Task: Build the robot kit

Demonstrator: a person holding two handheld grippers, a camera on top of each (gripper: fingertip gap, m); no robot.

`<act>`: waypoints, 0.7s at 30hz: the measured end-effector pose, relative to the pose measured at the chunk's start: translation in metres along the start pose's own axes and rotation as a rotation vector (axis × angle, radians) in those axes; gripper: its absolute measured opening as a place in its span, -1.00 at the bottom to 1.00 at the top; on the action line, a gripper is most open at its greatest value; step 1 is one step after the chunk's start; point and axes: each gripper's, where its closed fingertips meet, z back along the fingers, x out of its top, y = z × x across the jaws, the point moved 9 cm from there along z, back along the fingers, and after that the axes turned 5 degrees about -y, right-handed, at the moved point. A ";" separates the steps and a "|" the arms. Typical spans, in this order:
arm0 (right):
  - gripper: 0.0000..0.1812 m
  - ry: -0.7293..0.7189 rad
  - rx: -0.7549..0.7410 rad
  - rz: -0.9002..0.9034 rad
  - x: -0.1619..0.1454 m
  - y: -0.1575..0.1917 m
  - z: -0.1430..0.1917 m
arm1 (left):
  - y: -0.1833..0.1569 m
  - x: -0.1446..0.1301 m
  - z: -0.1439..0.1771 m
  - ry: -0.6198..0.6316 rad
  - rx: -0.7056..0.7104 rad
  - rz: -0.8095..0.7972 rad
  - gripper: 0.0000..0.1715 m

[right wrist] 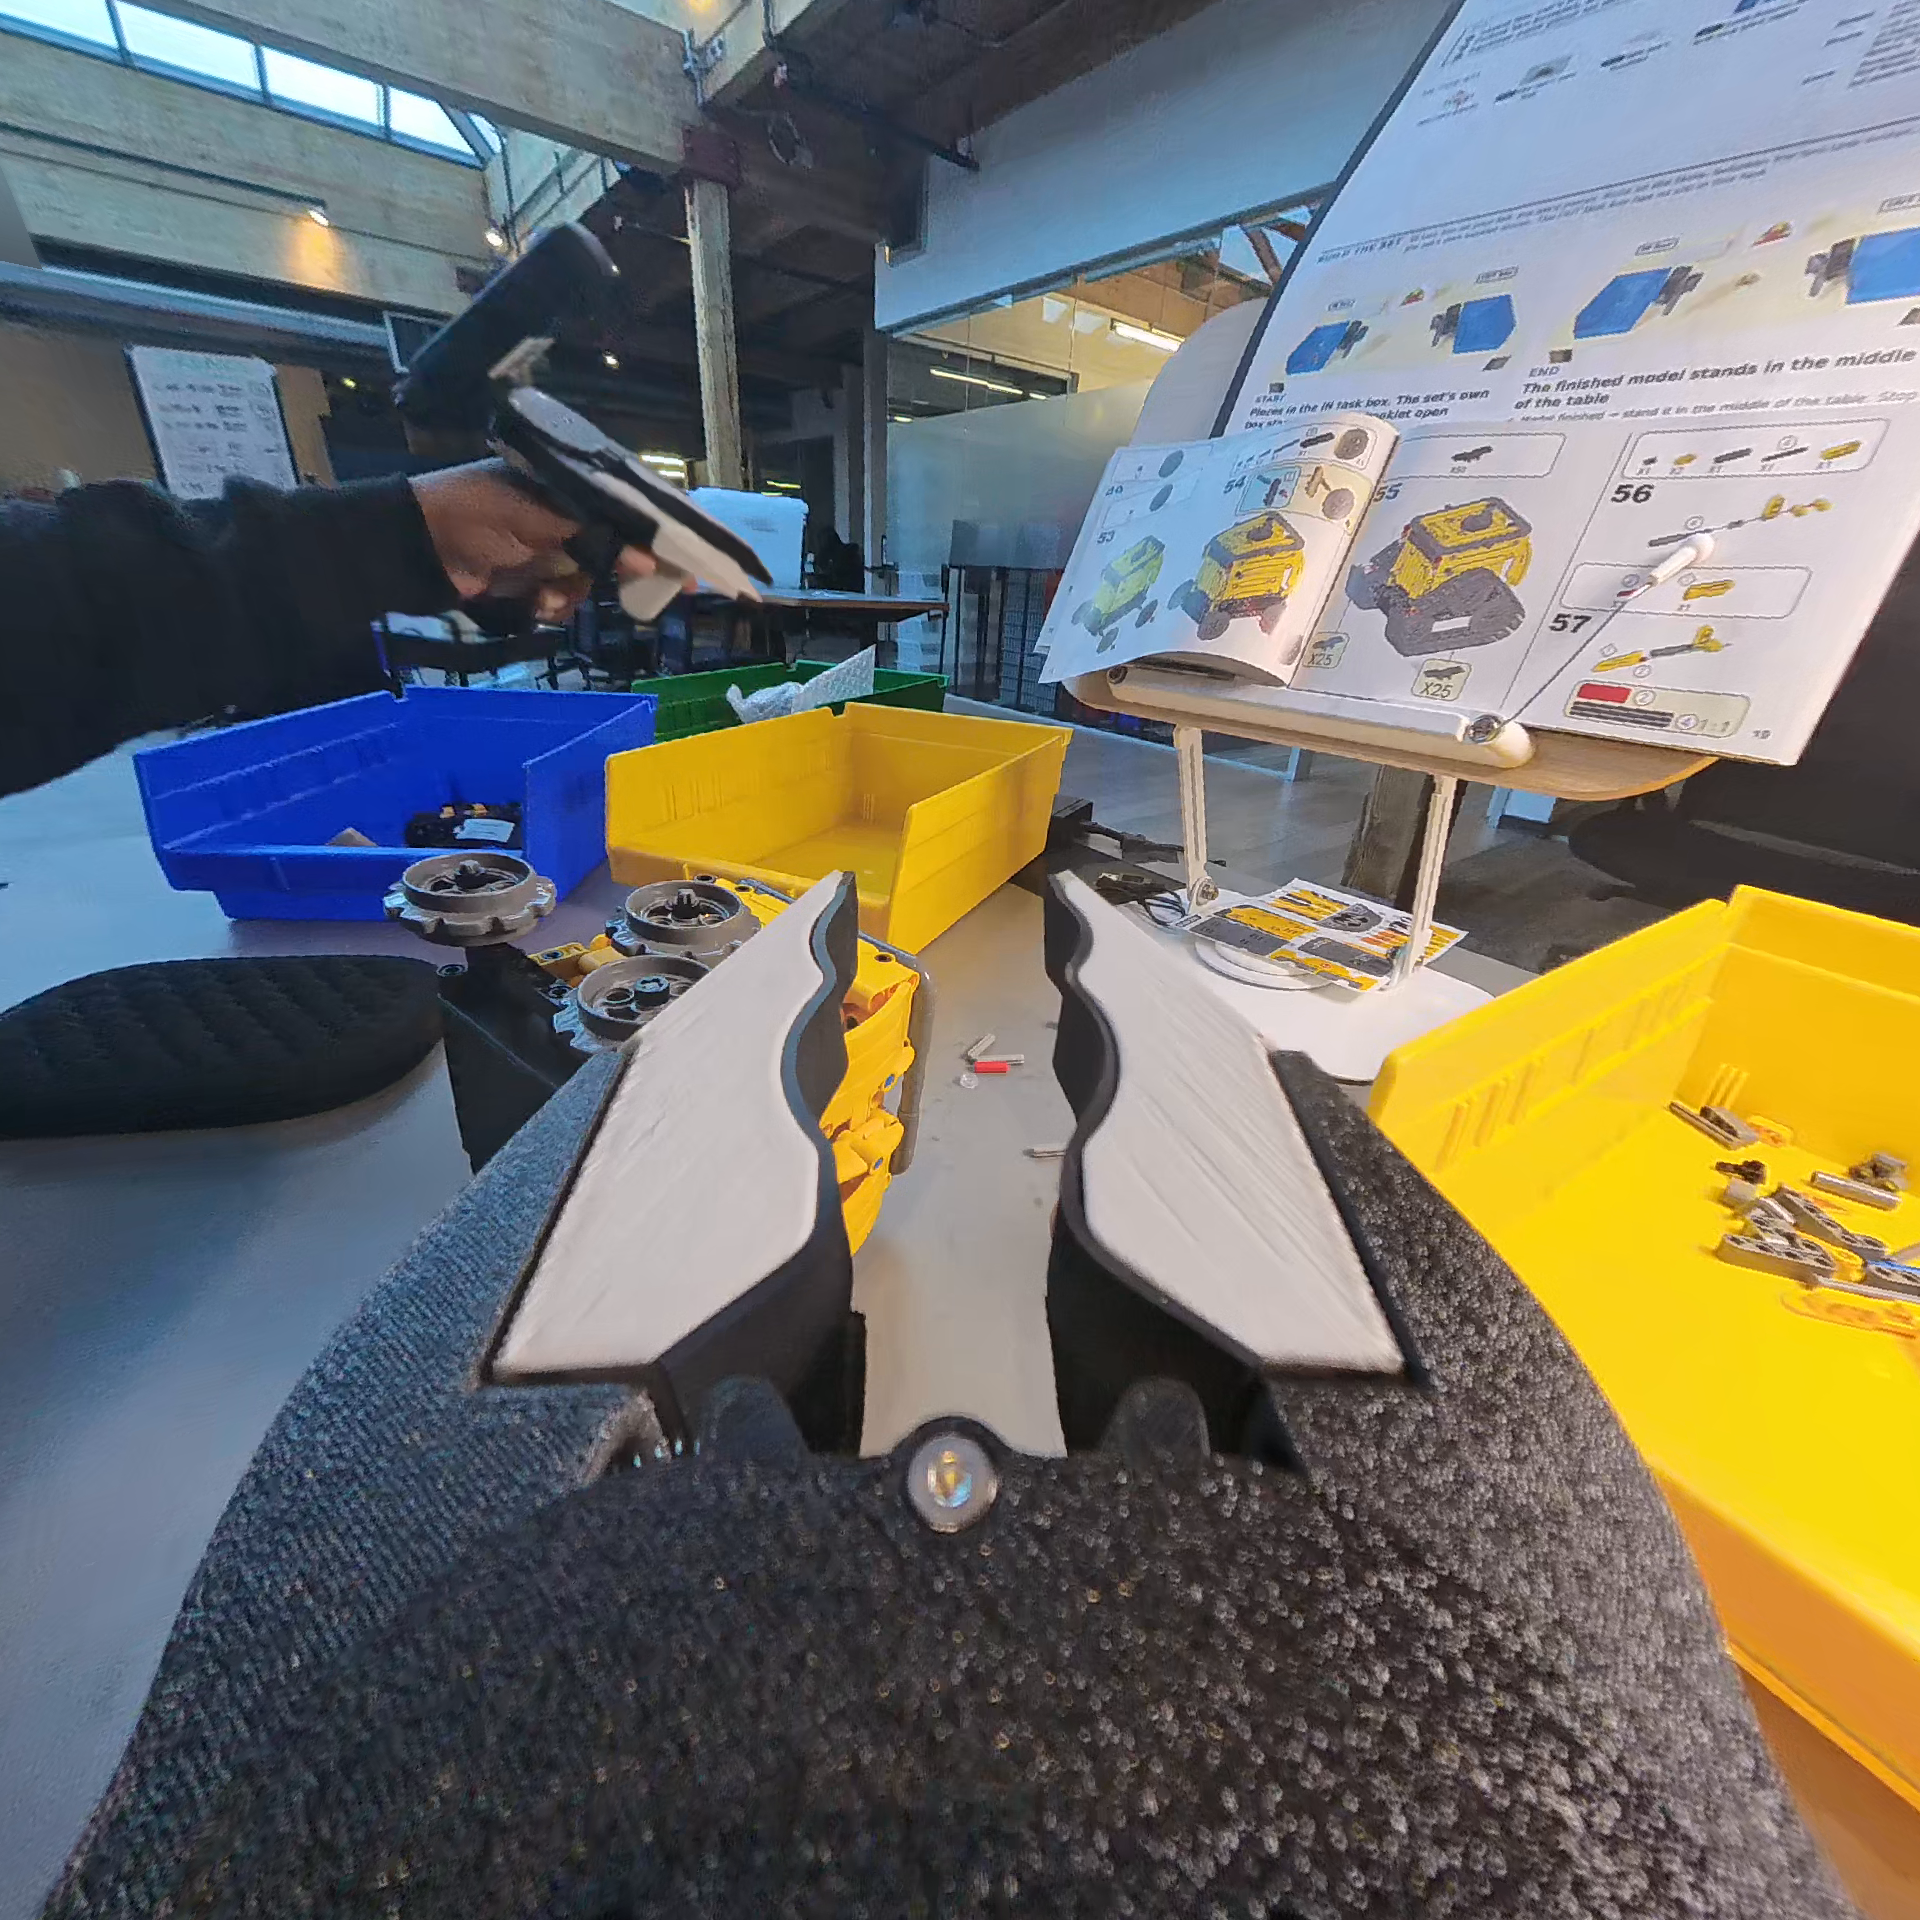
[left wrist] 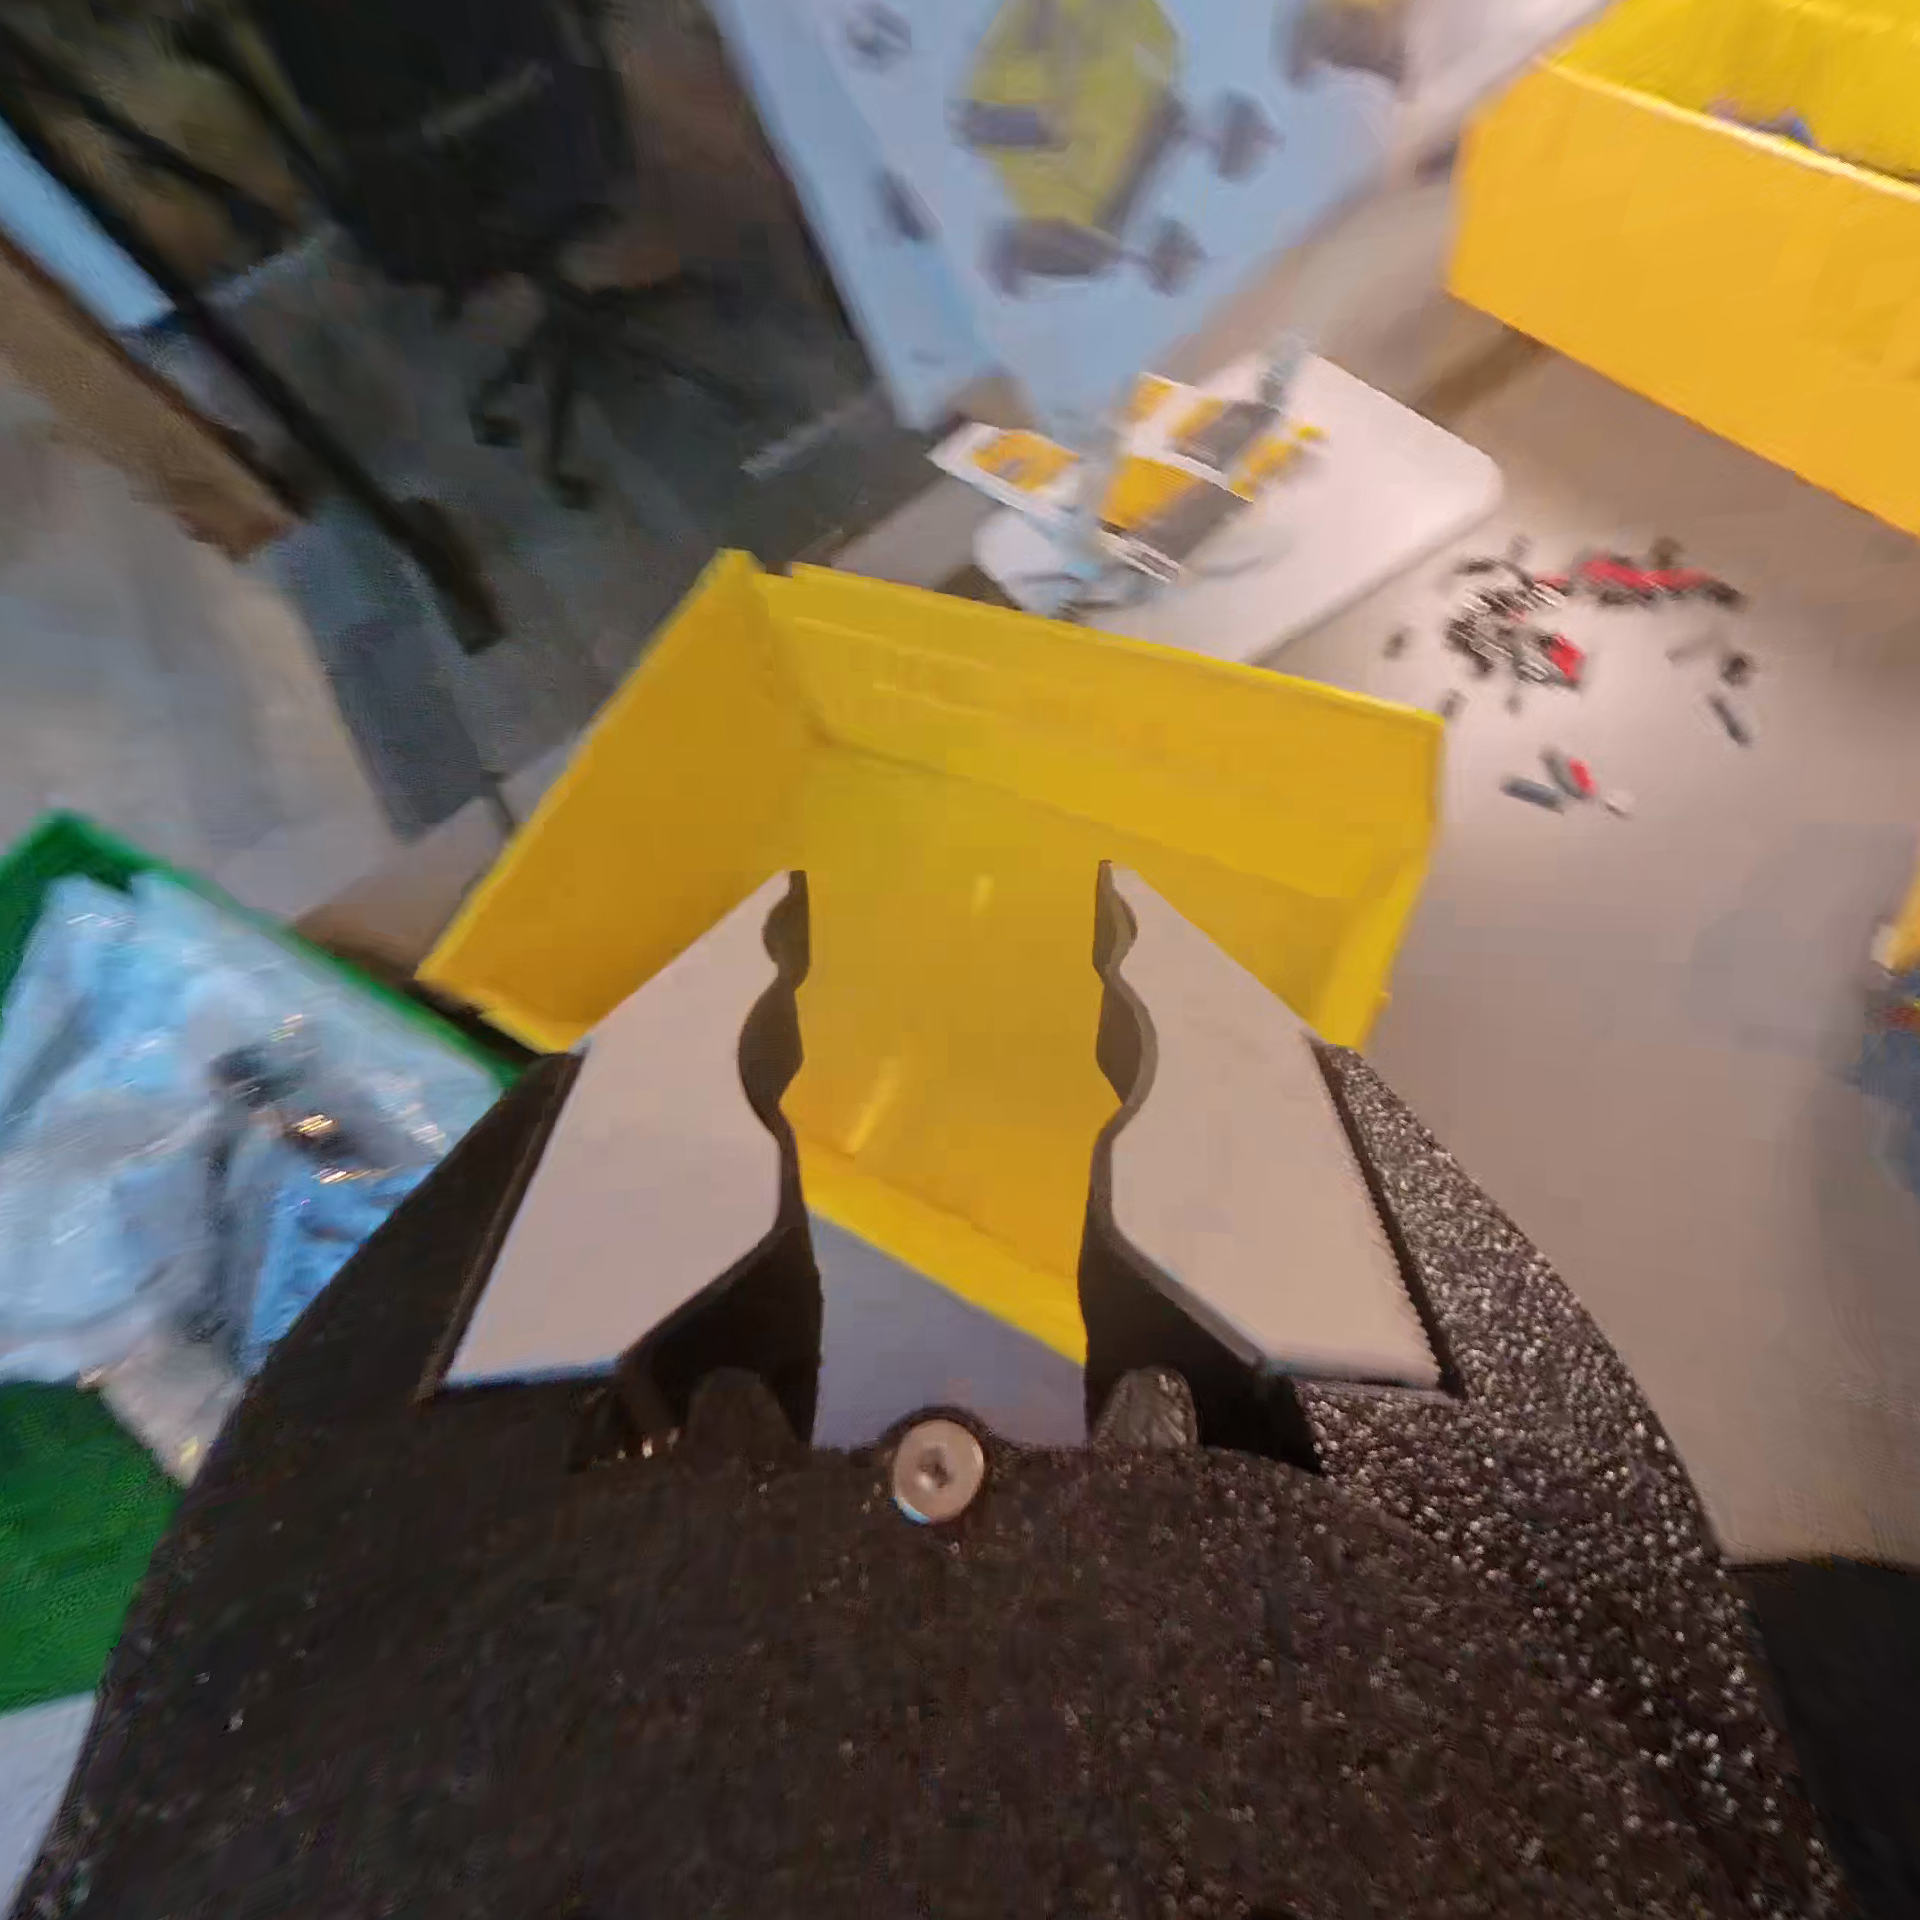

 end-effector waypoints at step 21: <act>-0.60 0.106 -0.083 0.032 -0.023 -0.009 -0.018 | 0.167 -0.113 -0.106 0.875 0.032 -0.368 -0.83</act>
